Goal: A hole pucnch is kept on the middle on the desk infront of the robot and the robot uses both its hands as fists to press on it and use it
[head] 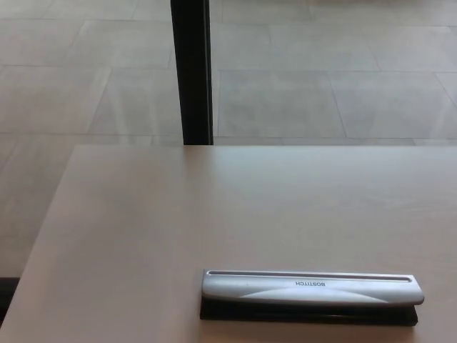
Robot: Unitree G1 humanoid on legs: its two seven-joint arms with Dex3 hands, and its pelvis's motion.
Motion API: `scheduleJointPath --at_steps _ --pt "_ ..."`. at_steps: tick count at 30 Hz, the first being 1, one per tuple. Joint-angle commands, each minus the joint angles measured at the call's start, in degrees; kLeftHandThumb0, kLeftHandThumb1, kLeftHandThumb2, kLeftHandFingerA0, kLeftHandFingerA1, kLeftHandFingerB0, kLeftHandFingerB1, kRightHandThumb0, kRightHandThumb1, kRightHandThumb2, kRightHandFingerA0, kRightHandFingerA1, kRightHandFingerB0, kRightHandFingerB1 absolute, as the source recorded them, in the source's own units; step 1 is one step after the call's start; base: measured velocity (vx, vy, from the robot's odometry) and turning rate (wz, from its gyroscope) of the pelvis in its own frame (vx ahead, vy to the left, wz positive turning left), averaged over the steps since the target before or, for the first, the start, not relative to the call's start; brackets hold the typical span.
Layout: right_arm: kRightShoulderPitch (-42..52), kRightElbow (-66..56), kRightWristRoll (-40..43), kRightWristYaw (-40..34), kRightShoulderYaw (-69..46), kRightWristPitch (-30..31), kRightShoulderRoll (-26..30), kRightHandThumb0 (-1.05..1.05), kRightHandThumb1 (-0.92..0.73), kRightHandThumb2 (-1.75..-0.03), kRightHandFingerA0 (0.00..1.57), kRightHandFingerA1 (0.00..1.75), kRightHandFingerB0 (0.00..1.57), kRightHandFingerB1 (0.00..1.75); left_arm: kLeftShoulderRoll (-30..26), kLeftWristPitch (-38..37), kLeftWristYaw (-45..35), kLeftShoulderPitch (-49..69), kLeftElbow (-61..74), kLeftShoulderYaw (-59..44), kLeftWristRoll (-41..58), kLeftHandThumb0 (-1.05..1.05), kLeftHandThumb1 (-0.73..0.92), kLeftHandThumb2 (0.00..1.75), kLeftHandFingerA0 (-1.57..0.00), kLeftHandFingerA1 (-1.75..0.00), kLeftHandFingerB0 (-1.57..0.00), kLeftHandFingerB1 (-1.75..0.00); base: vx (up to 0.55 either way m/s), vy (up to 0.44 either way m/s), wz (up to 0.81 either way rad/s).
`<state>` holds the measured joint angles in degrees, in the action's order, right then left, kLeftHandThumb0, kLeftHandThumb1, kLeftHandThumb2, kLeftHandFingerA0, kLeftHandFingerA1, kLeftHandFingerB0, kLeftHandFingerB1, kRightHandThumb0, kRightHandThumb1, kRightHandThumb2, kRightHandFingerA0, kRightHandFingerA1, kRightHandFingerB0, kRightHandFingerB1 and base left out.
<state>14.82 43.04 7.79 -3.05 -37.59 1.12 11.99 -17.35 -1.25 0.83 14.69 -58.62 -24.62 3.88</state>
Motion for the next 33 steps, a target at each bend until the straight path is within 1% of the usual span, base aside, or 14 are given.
scheduleJointPath --at_steps 1,6,7,9,14,18,19,21,22,25,29,30,32,33 --pt "-4.6 -0.6 16.2 -6.9 -15.8 3.1 4.2 -0.44 -0.6 -0.58 0.74 0.66 0.57 0.48 -1.8 -0.5 5.8 -3.2 0.0 -17.1 16.4 -0.42 0.34 0.65 -1.06 -0.95 -0.85 -0.77 0.0 0.0 0.0" --pt "-11.0 1.9 18.1 -6.0 -21.6 2.0 11.7 -0.51 -0.65 -0.59 0.67 0.69 0.35 0.44 -4.4 0.0 8.4 -7.5 5.3 -21.3 15.4 -0.52 0.47 0.64 -0.99 -0.72 -0.88 -0.71 0.0 0.0 0.0" --pt "-12.2 1.8 18.1 -5.7 -22.2 2.5 13.7 -0.55 -0.54 -0.91 0.65 0.71 0.27 0.52 -5.5 0.5 9.2 -9.0 6.8 -21.4 14.6 -0.54 0.51 0.63 -0.93 -0.67 -0.8 -0.68 0.0 0.0 0.0" --pt "-16.4 2.0 16.2 -5.9 -21.8 4.7 19.9 -0.43 -0.74 -0.64 0.81 0.63 0.34 0.43 -8.5 1.0 11.1 -14.0 10.5 -22.1 13.5 -0.54 0.59 0.67 -1.19 -0.68 -0.91 -0.74 0.0 0.0 0.0" --pt "-22.3 -1.8 17.8 -4.6 -23.0 6.2 23.8 -0.27 -0.63 -0.94 0.93 0.85 0.46 0.52 -10.4 2.5 12.3 -21.6 19.6 -23.6 14.2 -0.41 0.42 1.04 -1.08 -1.05 -0.74 -0.73 0.0 0.0 0.0" --pt "-29.8 -8.4 18.0 -8.8 -22.8 6.0 24.4 -0.23 -0.54 -1.06 1.01 1.25 0.88 0.64 -10.7 2.5 11.0 -28.4 29.0 -21.7 14.0 -0.59 0.34 1.06 -1.28 -1.25 -1.18 -0.63 0.0 0.0 0.0" --pt "-31.7 -11.2 18.6 -8.8 -22.2 6.4 24.0 -0.24 -0.44 -1.18 1.14 1.57 0.93 0.84 -10.0 4.1 12.5 -30.3 33.7 -20.4 13.4 -0.81 0.31 1.05 -1.37 -1.21 -1.3 -0.92 0.0 0.0 0.0" --pt "-35.1 -16.5 19.8 -9.2 -21.1 7.5 23.1 -0.25 -0.48 -1.16 1.35 1.36 0.91 0.94 -8.2 7.4 15.5 -34.1 42.5 -18.1 12.6 -0.77 0.24 1.04 -1.41 -1.19 -1.42 -0.85 0.0 0.0 0.0" --pt "-37.0 -20.5 20.3 -10.0 -20.0 8.5 22.0 -0.28 -0.44 -1.16 1.17 1.72 0.96 1.09 -6.4 7.3 16.5 -36.4 46.8 -16.1 12.2 -0.39 0.37 1.11 -1.1 -1.51 -1.04 -1.22 0.0 0.0 0.0" --pt "-39.6 -30.3 21.3 -10.1 -16.4 9.9 19.1 -0.36 -0.44 -1.11 1.15 1.75 0.95 1.13 -1.2 5.0 16.0 -39.9 54.6 -11.5 12.6 -0.14 0.52 1.09 -0.94 -1.74 -0.82 -1.33 0.0 0.0 0.0" --pt "-39.8 -40.6 22.7 -9.5 -11.8 12.8 15.8 -0.43 -0.38 -1.14 1.13 1.75 1.02 1.17 4.2 4.7 18.4 -43.4 60.5 -8.4 12.5 -0.03 0.66 1.07 -0.95 -1.75 -0.68 -1.24 0.0 0.0 0.0" --pt "-39.8 -46.9 25.4 -9.1 -9.2 14.7 13.7 -0.41 -0.3 -1.18 1.2 1.7 1.04 1.15 7.7 4.3 19.1 -44.9 63.5 -5.7 12.5 -0.08 0.67 1.1 -1.19 -1.56 -0.68 -1.12 0.0 0.0 0.0" --pt "-39.2 -52.8 25.8 -9.1 -5.6 15.5 11.4 -0.42 -0.31 -1.13 1.19 1.68 1.05 1.1 11.6 6.2 20.1 -46.2 67.0 -3.1 13.7 -0.08 0.7 1.06 -0.85 -1.75 -0.61 -1.35 0.0 0.0 0.0" --pt "-38.9 -54.9 25.7 -9.4 -4.3 15.6 10.1 -0.4 -0.33 -1.13 1.2 1.67 1.04 1.05 12.9 6.3 19.9 -46.3 67.9 -1.9 13.7 -0.16 0.64 1.14 -1.14 -1.48 -0.72 -1.12 0.0 0.0 0.0"
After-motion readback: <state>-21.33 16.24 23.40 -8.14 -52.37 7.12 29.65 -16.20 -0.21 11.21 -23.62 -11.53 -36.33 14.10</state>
